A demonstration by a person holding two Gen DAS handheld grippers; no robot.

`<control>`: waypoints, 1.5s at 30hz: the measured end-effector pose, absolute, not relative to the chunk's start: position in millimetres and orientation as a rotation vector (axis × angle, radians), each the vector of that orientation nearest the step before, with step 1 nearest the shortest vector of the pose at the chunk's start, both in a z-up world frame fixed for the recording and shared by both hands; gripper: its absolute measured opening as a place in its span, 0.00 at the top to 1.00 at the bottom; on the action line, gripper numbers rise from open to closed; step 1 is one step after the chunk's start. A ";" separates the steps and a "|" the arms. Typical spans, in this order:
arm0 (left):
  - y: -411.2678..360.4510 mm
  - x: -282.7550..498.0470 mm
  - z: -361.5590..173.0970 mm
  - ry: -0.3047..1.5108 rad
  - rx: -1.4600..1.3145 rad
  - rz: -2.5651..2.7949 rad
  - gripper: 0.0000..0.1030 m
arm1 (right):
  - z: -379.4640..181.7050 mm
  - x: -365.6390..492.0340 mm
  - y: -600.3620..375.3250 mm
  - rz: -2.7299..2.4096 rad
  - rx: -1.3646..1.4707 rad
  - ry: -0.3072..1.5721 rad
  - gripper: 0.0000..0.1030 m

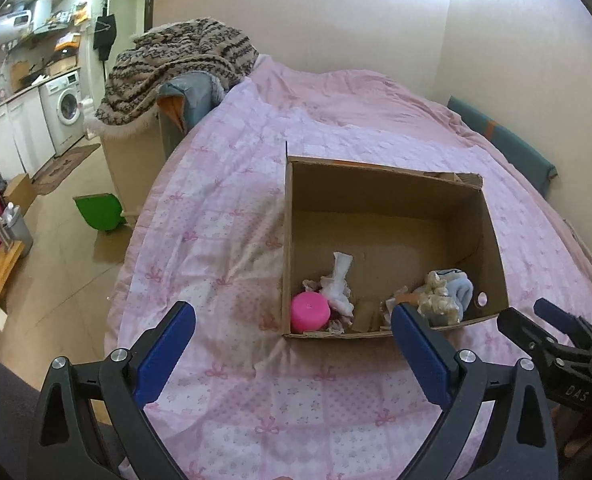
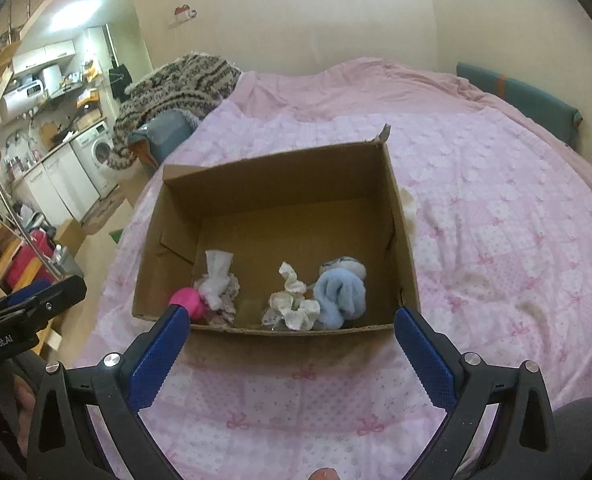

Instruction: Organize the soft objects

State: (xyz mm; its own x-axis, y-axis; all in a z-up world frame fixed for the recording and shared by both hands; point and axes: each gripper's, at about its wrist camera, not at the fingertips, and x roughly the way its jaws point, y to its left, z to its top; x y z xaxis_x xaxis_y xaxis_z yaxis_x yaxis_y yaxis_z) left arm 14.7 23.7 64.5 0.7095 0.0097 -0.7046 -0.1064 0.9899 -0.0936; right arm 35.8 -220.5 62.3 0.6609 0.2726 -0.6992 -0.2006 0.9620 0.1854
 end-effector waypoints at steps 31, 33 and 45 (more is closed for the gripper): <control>12.2 14.2 61.7 0.795 -0.106 0.025 0.05 | 61.1 35.9 -216.0 0.256 0.050 0.792 0.00; 12.3 14.5 61.4 0.797 -0.104 0.024 0.05 | 61.1 35.8 -216.2 0.257 0.051 0.793 0.00; 11.3 16.0 61.4 0.804 -0.104 0.022 0.05 | 61.0 35.8 -216.5 0.257 0.052 0.794 0.00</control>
